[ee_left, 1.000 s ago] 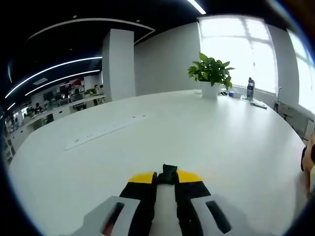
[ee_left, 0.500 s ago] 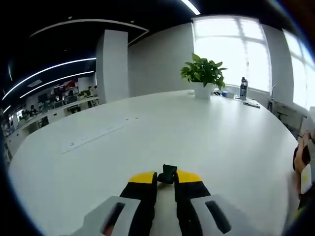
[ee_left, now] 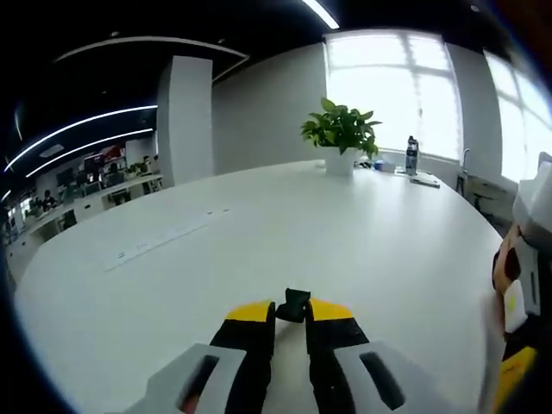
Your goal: Snap the two parts of the plastic buckle together until the buckle closes and remains connected.
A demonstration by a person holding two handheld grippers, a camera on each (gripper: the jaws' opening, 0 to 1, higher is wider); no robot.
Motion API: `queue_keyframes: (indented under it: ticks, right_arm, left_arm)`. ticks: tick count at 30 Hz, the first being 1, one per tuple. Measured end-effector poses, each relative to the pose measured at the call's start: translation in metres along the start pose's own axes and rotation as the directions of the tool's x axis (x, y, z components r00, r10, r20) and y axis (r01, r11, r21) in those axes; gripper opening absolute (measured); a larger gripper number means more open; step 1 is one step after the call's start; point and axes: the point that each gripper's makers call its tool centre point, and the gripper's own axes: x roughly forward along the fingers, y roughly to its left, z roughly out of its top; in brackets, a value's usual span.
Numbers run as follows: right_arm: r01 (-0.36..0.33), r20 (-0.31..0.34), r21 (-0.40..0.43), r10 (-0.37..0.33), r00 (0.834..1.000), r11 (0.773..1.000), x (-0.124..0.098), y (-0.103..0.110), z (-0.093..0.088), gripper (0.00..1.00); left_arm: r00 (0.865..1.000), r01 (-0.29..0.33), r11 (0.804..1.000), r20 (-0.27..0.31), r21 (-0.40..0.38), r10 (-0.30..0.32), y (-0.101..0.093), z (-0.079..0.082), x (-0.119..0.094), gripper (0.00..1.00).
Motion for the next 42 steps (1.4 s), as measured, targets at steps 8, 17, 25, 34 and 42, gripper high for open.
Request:
queue_keyframes:
  ticks: [8, 17, 25, 34, 42]
  right_arm:
    - [0.0, 0.051, -0.01, 0.001, 0.999, 1.0, -0.009, 0.001, 0.015, 0.2]
    - [0.03, 0.105, -0.027, -0.027, 0.994, 0.999, -0.022, -0.004, 0.034, 0.21]
    - [0.074, 0.161, -0.027, -0.069, 0.984, 0.997, -0.041, -0.019, 0.055, 0.21]
    - [0.117, 0.182, -0.012, -0.113, 0.977, 0.993, -0.059, -0.029, 0.058, 0.21]
    - [0.159, 0.193, 0.01, -0.158, 0.968, 0.987, -0.069, -0.038, 0.055, 0.22]
  left_arm:
    - [0.999, 0.03, 0.999, 0.015, -0.011, -0.029, -0.014, -0.003, -0.011, 0.13]
    - [0.996, 0.087, 0.996, 0.02, 0.002, -0.087, -0.023, -0.005, -0.02, 0.13]
    - [0.991, 0.135, 0.99, 0.019, 0.047, -0.136, -0.047, -0.01, -0.033, 0.13]
    - [0.983, 0.176, 0.983, 0.036, 0.06, -0.179, -0.081, -0.019, -0.043, 0.13]
    - [0.98, 0.193, 0.979, 0.036, 0.064, -0.195, -0.093, -0.027, -0.052, 0.13]
